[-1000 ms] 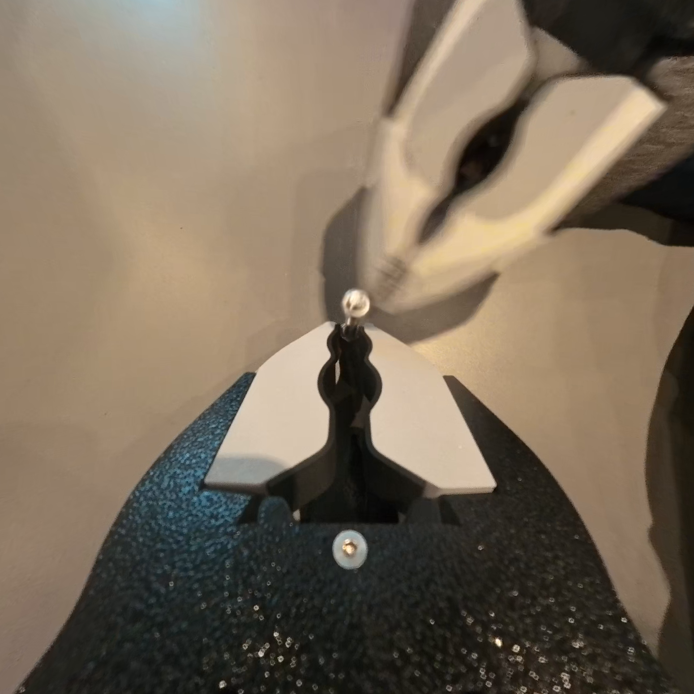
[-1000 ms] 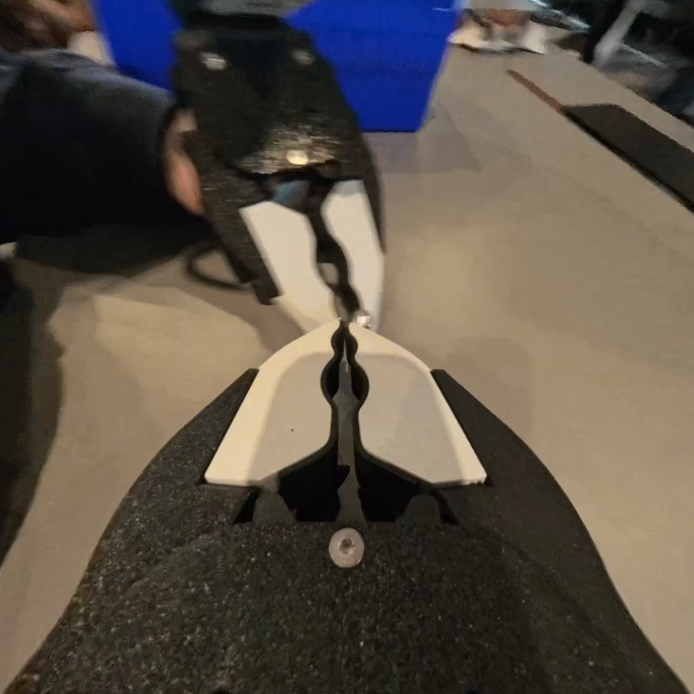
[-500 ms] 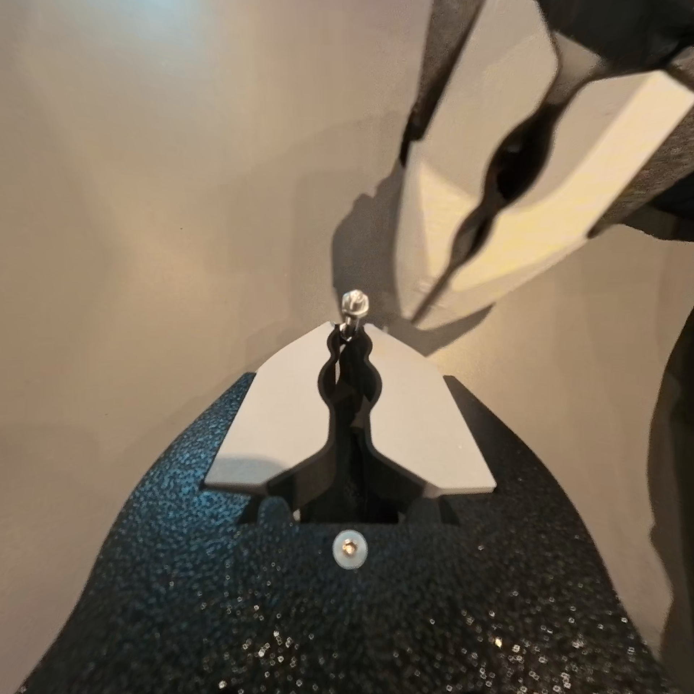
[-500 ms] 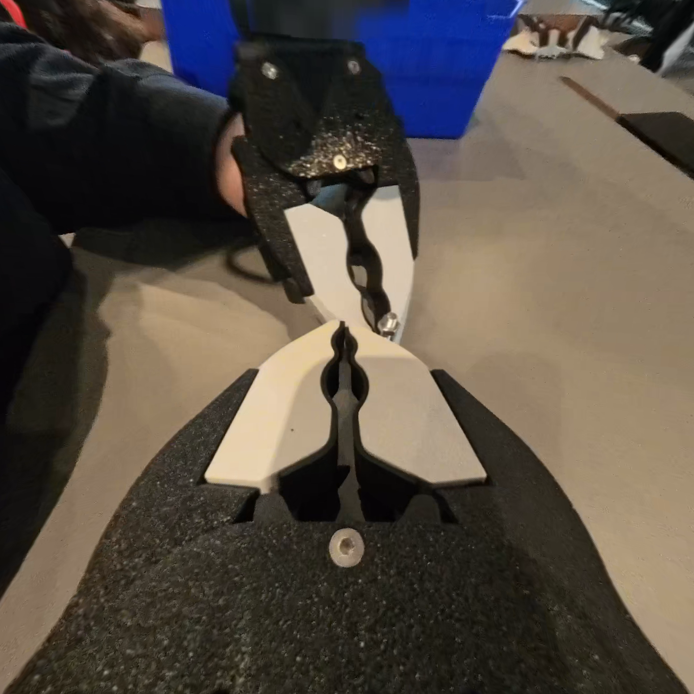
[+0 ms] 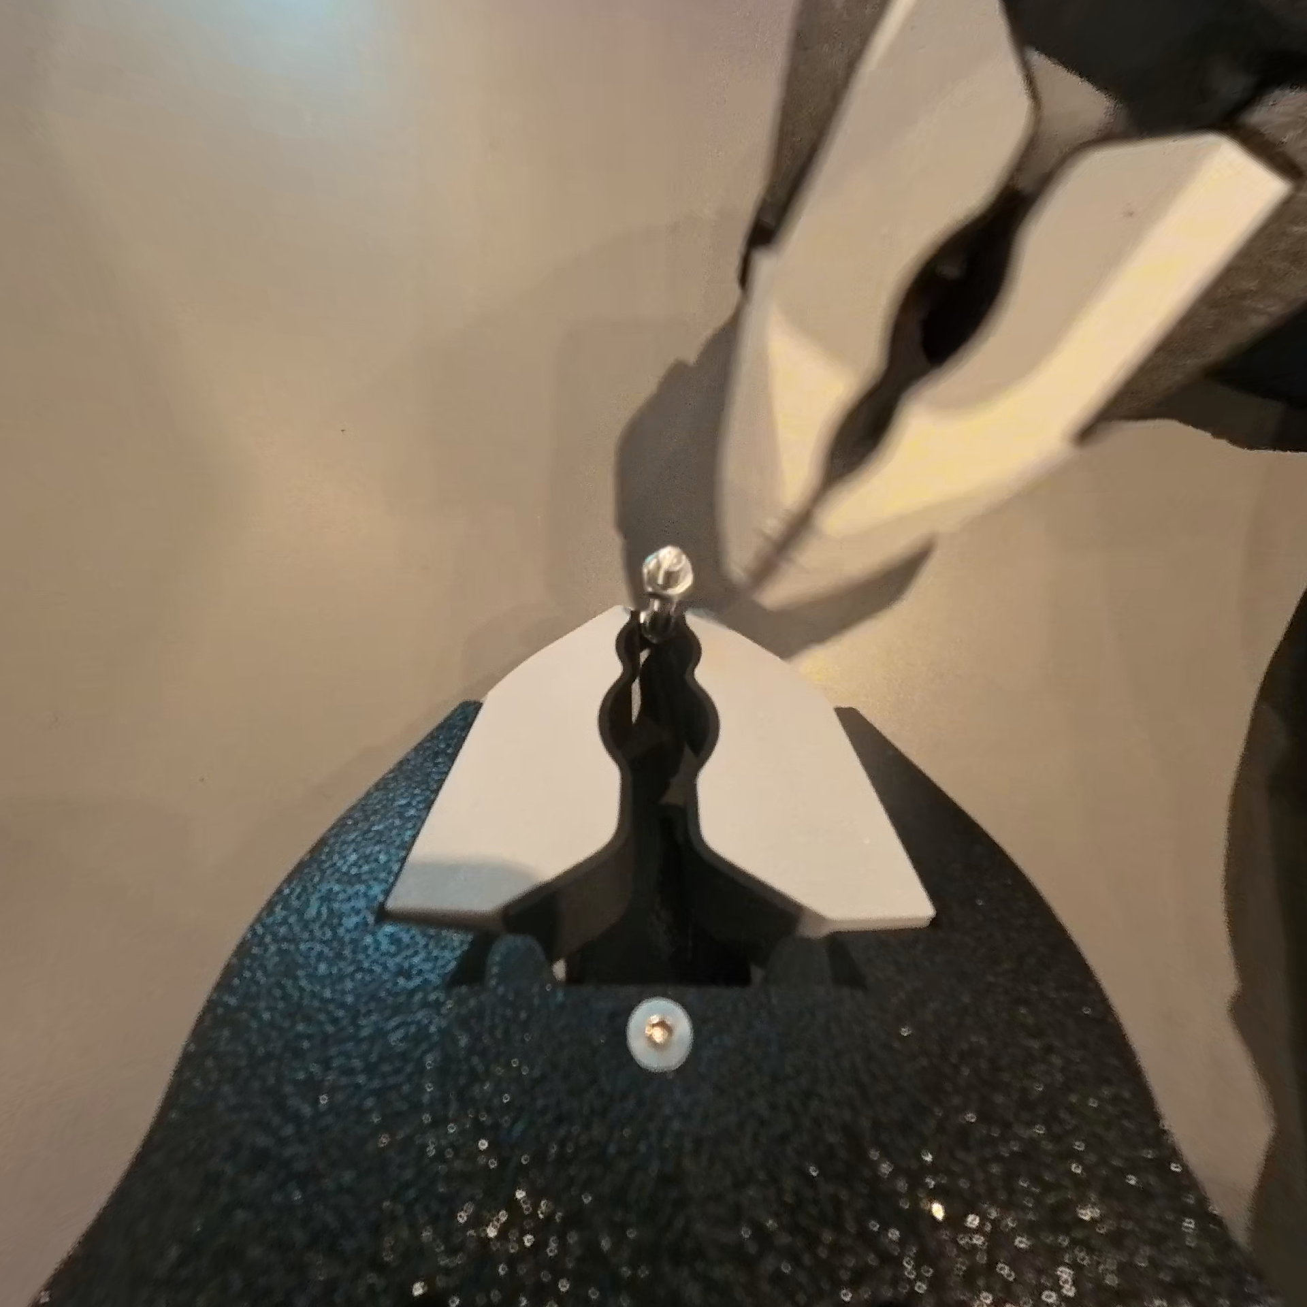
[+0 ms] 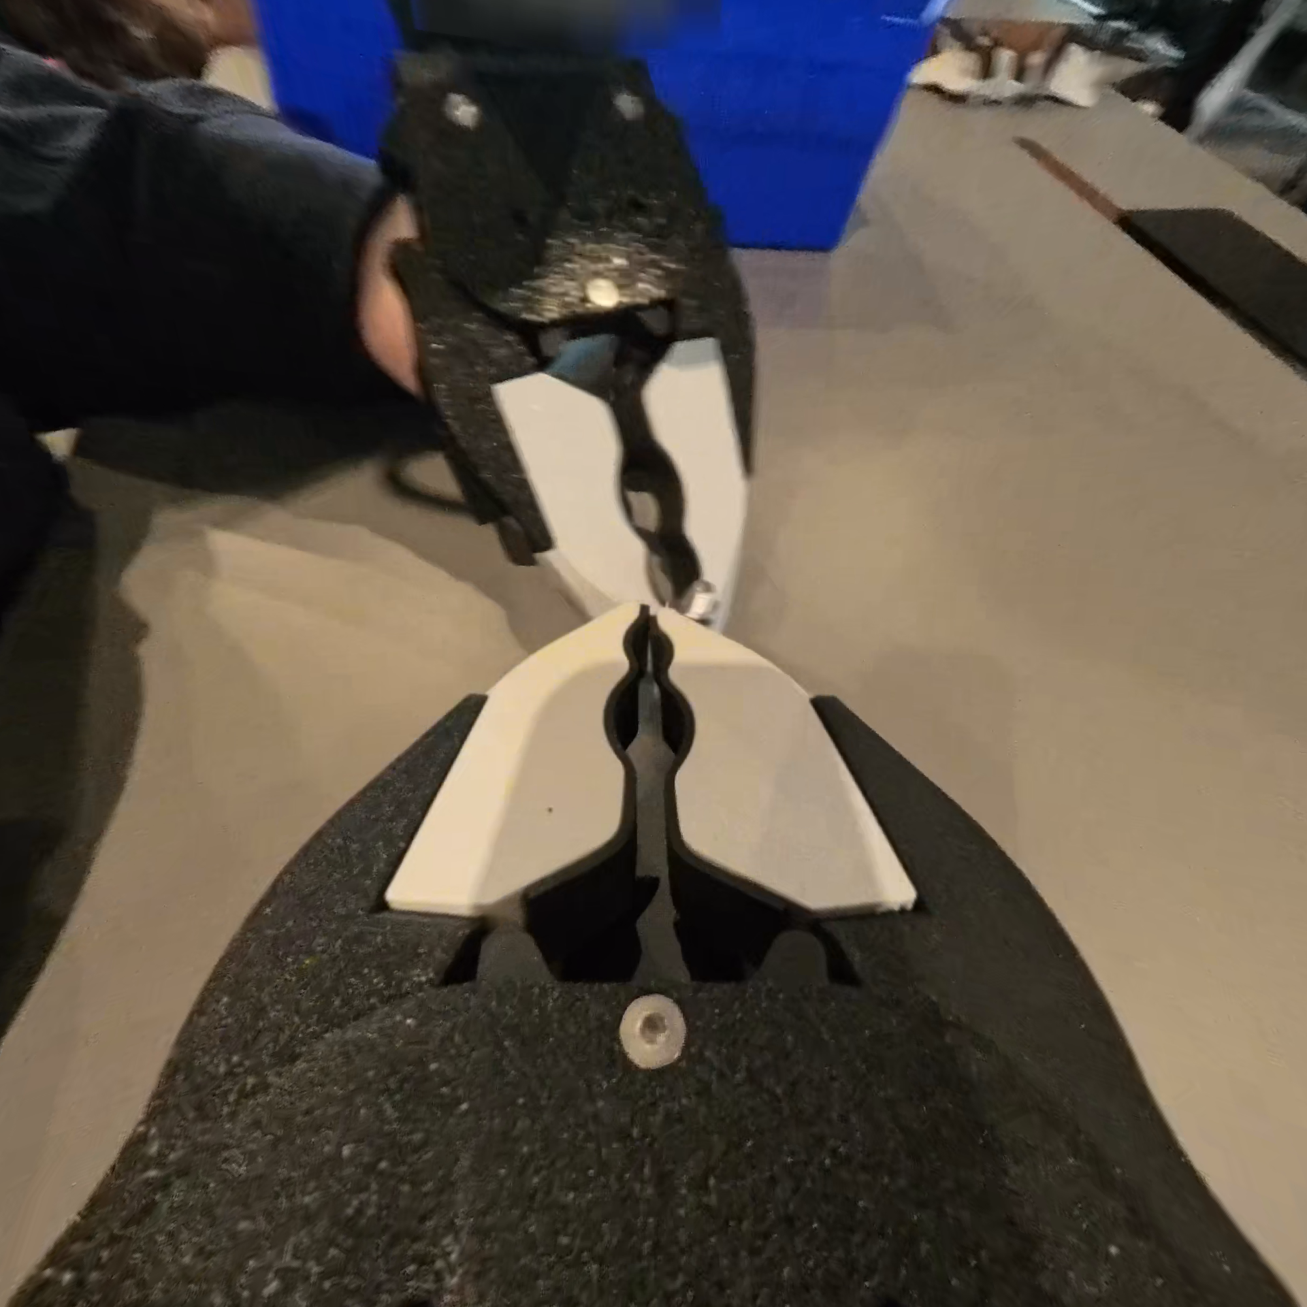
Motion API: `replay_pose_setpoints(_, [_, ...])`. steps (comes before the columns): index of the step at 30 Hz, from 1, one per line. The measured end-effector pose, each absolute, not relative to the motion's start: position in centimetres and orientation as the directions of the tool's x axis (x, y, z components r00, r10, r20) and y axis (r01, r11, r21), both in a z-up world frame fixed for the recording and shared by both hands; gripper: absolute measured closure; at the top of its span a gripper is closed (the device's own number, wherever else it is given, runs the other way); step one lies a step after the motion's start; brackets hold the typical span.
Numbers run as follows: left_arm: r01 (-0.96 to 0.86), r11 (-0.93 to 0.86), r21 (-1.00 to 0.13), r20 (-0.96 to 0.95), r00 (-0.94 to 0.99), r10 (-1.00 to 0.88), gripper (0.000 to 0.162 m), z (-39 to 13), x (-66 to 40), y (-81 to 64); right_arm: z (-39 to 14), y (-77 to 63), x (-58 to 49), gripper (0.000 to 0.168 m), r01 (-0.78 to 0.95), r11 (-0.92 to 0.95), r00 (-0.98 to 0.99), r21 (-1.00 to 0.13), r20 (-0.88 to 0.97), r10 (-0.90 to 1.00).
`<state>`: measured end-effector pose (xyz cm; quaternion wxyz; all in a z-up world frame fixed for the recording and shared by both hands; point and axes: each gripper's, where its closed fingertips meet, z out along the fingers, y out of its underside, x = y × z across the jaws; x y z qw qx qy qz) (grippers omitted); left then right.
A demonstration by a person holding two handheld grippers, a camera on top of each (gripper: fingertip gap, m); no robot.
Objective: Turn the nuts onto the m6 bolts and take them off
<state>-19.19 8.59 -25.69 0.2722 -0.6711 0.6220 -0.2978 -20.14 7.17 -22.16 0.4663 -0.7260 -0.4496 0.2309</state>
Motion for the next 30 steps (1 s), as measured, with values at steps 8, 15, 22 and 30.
replay_pose_setpoints(8, [-0.675,-0.075,-0.734,0.057,0.049,-0.997,0.153,-25.7,-19.2,8.6,-22.2,9.1,-19.0,0.168,0.441,-0.186,0.587,-0.878,0.125,0.800])
replay_pose_setpoints(15, [-0.676,-0.067,-0.734,0.048,0.047,-0.998,0.153,-25.7,-19.2,8.6,-21.5,6.7,-19.6,0.168,0.406,-0.140,0.482,-0.903,0.081,0.873])
replay_pose_setpoints(22, [-0.665,-0.010,-0.747,-0.001,0.016,-1.000,0.152,-25.7,-19.2,8.6,-22.0,8.1,-18.6,0.146,0.399,-0.202,0.570,-0.895,0.070,0.818])
replay_pose_setpoints(30, [-0.557,-0.027,-0.830,0.044,-0.017,-0.999,0.137,-22.6,-20.4,9.2,-23.5,8.1,-19.7,0.138,0.458,-0.272,0.555,-0.847,0.034,0.831])
